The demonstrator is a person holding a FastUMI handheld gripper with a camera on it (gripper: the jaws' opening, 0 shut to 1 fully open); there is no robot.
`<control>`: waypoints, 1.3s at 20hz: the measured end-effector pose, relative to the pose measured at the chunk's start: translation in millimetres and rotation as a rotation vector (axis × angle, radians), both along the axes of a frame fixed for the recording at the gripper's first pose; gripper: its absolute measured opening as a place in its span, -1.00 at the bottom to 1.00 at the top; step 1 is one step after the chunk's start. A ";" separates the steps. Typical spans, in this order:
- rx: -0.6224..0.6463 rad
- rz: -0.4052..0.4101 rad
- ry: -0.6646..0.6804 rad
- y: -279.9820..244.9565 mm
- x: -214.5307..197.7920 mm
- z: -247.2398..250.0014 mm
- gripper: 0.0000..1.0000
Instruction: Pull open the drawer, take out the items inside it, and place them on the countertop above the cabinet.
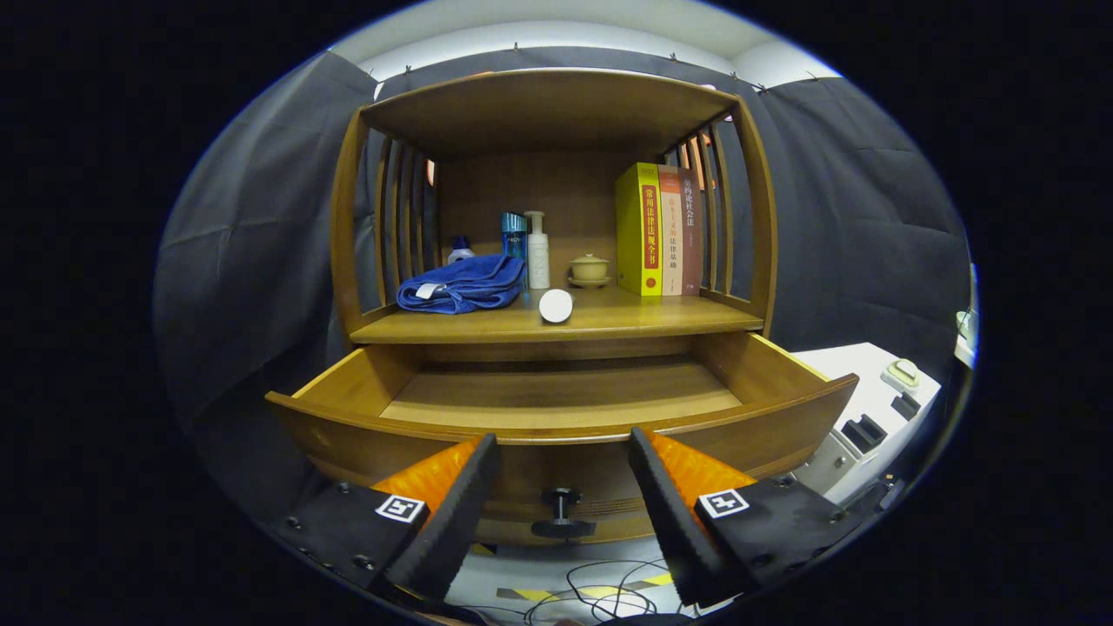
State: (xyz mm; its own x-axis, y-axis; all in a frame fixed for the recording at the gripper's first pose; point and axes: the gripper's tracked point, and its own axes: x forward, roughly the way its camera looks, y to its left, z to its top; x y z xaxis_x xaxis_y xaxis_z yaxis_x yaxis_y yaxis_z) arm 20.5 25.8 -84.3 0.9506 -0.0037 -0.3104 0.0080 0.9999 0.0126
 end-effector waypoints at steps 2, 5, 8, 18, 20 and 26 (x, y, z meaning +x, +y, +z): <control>0.001 0.006 -0.020 -0.3 13.8 3.6 0.98; 0.009 0.007 -0.028 -0.8 31.8 5.1 0.97; 0.018 0.004 -0.036 -1.4 53.2 3.9 0.96; 0.020 -0.001 -0.045 0.0 124.0 -0.5 0.97; 0.023 -0.001 -0.046 -0.2 132.3 -0.5 0.97; 0.022 0.005 -0.049 -0.4 145.0 -0.1 0.97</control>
